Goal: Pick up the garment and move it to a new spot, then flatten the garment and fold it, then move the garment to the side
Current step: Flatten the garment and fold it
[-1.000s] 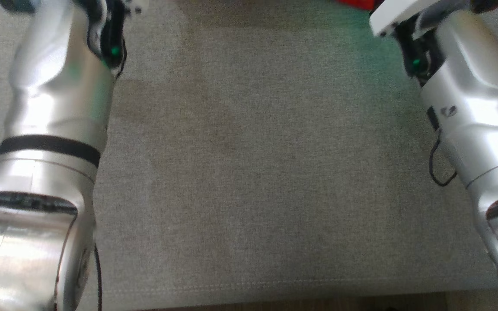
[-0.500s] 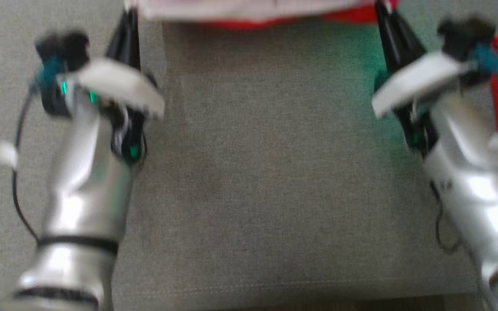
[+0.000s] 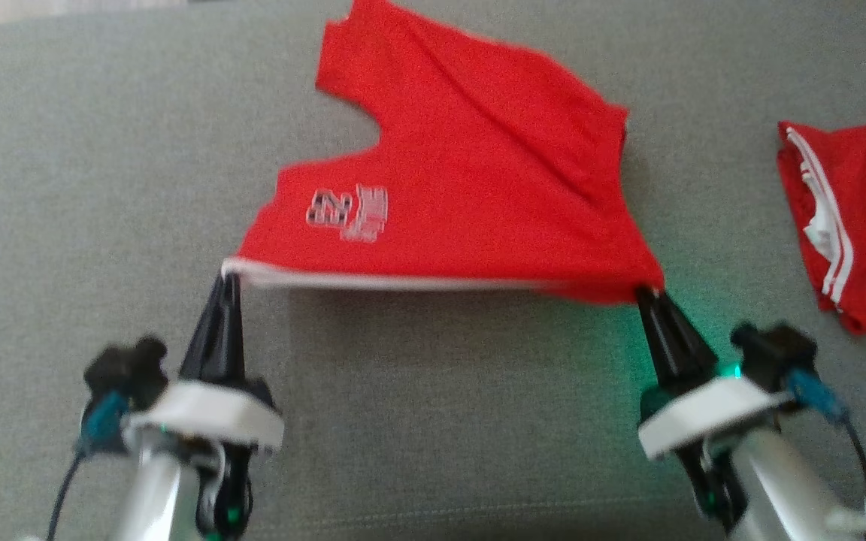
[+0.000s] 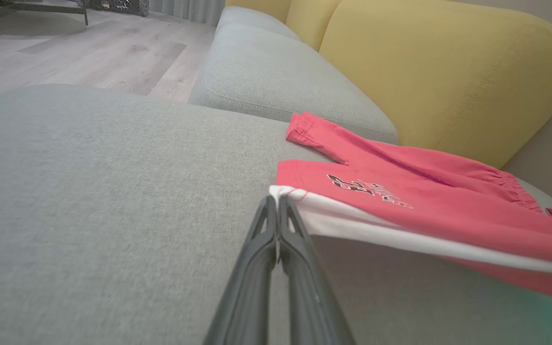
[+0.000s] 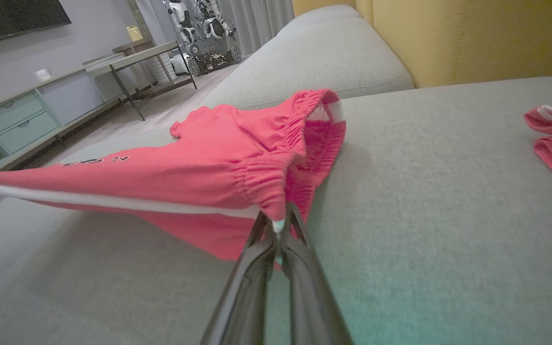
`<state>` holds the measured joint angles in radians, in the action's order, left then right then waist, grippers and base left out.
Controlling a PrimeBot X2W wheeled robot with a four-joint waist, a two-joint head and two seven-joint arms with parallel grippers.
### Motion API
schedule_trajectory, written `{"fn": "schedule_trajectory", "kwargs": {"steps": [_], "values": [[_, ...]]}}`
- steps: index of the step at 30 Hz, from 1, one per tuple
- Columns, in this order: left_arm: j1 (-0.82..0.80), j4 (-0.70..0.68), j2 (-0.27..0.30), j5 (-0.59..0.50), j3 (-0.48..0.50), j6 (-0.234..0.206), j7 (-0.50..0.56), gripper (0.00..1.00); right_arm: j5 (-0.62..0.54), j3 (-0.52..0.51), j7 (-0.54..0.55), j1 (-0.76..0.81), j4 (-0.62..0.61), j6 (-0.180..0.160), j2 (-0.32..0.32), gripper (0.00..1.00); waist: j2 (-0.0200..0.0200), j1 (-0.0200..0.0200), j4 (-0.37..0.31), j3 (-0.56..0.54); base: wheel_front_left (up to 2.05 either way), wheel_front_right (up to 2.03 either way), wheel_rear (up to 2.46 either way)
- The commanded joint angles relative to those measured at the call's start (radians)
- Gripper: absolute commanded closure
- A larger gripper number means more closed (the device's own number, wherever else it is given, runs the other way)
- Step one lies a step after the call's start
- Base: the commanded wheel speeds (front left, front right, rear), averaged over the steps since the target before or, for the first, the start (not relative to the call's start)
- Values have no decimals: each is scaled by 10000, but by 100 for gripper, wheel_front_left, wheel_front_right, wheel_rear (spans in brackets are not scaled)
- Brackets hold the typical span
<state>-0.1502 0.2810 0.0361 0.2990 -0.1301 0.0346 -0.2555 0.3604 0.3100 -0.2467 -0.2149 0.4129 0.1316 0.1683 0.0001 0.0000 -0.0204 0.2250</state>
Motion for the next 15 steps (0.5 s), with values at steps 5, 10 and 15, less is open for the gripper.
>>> {"fn": "schedule_trajectory", "kwargs": {"steps": [5, 10, 15], "values": [[1356, -1774, 275, -120, 326, -463, 547, 100, -296, -468, 465, 1657, -1597, -9, -168, 100, -1, 0, 114, -804, 0, 0, 0], [2520, -3149, 331, -130, 331, -844, 1225, 100, -539, -888, 1194, 3221, -2915, -9, -485, 100, -1, 0, 164, -1205, 0, 0, 0], [3067, -4069, 338, -107, 306, -1062, 1631, 100, -644, -1115, 1802, 4131, -3956, -9, -714, 100, -1, 0, 151, -1285, 0, 0, 0]]}}
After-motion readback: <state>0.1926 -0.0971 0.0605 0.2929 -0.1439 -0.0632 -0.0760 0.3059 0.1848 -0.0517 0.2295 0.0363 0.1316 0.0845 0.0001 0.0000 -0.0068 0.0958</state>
